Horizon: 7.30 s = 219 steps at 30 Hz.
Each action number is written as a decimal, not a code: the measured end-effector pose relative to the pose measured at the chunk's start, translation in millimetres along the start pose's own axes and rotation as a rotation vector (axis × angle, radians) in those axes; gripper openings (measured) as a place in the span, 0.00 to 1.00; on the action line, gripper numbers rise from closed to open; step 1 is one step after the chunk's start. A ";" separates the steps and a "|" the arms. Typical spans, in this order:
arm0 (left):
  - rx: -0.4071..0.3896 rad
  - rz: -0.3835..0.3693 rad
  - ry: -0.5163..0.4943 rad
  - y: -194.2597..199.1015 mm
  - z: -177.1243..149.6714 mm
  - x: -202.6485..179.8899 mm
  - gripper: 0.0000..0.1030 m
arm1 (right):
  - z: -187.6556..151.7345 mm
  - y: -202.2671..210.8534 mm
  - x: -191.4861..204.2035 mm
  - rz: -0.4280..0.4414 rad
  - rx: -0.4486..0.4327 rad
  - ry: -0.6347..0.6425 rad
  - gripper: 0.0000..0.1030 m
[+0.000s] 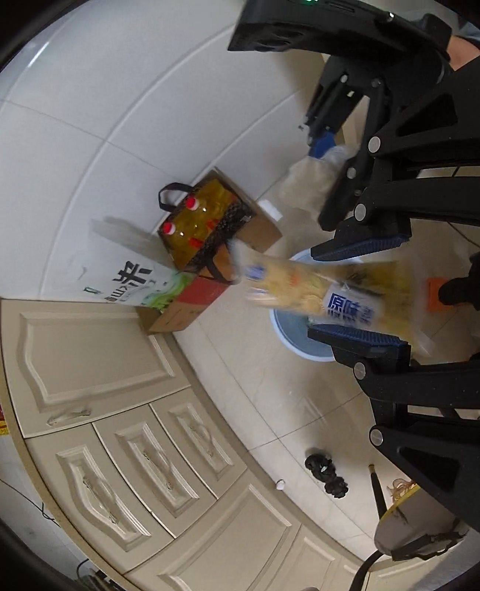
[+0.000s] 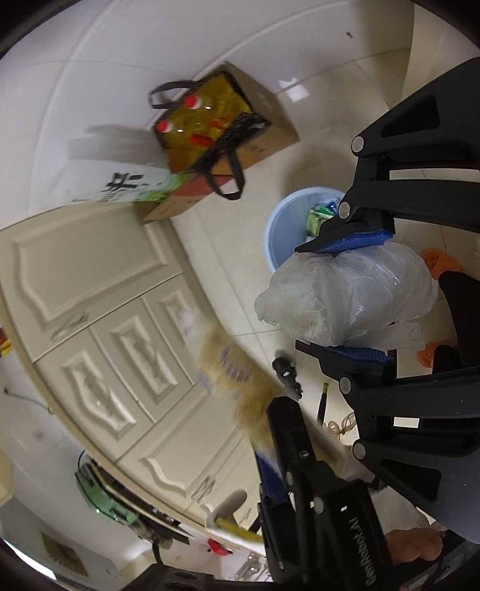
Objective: Collect trash
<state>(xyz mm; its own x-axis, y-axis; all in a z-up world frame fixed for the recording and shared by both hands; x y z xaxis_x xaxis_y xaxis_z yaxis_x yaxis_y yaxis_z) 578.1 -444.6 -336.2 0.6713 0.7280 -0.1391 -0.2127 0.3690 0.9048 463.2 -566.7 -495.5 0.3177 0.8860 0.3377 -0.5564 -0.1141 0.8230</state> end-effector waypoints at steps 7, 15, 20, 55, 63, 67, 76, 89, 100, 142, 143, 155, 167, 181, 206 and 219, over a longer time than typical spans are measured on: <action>-0.006 0.057 0.075 -32.7 13.1 15.4 0.47 | -8.3 -25.5 -9.6 0.005 0.032 -0.024 0.41; -0.041 0.155 0.136 -0.9 -3.0 7.4 0.67 | 12.3 -36.1 12.3 0.002 -0.009 0.005 0.51; -0.086 0.167 0.155 31.9 -12.7 0.0 0.68 | 21.6 -14.7 31.0 -0.014 -0.059 0.042 0.83; -0.519 0.396 0.384 448.0 -286.8 206.3 0.97 | -12.3 157.1 400.8 0.154 -0.281 0.562 0.98; -0.407 0.434 0.545 375.2 -301.3 309.4 0.95 | -27.5 90.7 422.1 0.184 -0.165 0.581 0.98; -0.344 0.402 0.575 330.0 -293.7 337.7 0.88 | -24.3 62.8 417.1 0.170 -0.135 0.569 0.98; -0.307 0.375 0.601 286.6 -280.9 380.8 0.74 | -18.6 20.6 427.9 0.171 -0.095 0.577 0.98; -0.354 0.367 0.465 297.9 -232.2 305.6 0.39 | -4.5 39.2 376.5 0.125 -0.190 0.491 0.98; -0.291 0.186 0.220 237.7 -144.8 84.4 0.39 | 11.6 52.1 177.8 -0.051 -0.225 0.247 1.00; 0.156 0.201 0.184 -263.4 -71.6 66.2 0.80 | -131.6 -262.2 -174.2 -0.239 0.366 -0.322 0.30; 0.153 0.190 0.194 -256.5 -71.8 62.6 0.80 | -130.4 -257.3 -173.3 -0.247 0.358 -0.321 0.42; -0.180 0.166 0.050 -59.7 -74.1 -6.2 0.82 | -105.0 -122.8 -100.6 -0.193 0.169 -0.224 0.82; -0.478 0.298 0.133 166.3 -214.8 -13.9 0.93 | -93.9 53.0 53.7 -0.098 -0.100 0.066 0.97; -0.738 0.310 0.114 353.1 -434.3 -89.1 0.99 | -158.1 269.4 146.9 -0.076 -0.419 0.197 1.00; -0.977 0.494 0.268 536.8 -672.9 -200.9 0.99 | -232.3 473.9 299.9 0.106 -0.802 0.457 1.00; -0.970 0.492 0.263 530.2 -661.1 -209.1 0.99 | -241.0 476.4 316.9 0.112 -0.812 0.503 1.00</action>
<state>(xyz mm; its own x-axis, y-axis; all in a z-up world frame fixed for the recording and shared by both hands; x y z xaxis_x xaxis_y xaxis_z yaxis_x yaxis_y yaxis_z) -144.5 -19.2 -93.5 0.2148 0.9760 -0.0365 -0.9545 0.2177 0.2039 113.7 -232.0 -106.5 -0.0315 0.9995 0.0040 -0.9854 -0.0318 0.1671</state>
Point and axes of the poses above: each gripper's, at about its wrist camera, not at the fingertips, and y roughly against the way its jaws point, x to its left, z to its top, the point moved 6 cm from there along -y, roughly the way its jaws point, and after that the axes turned 7 degrees about -z, right-handed, at the moved point
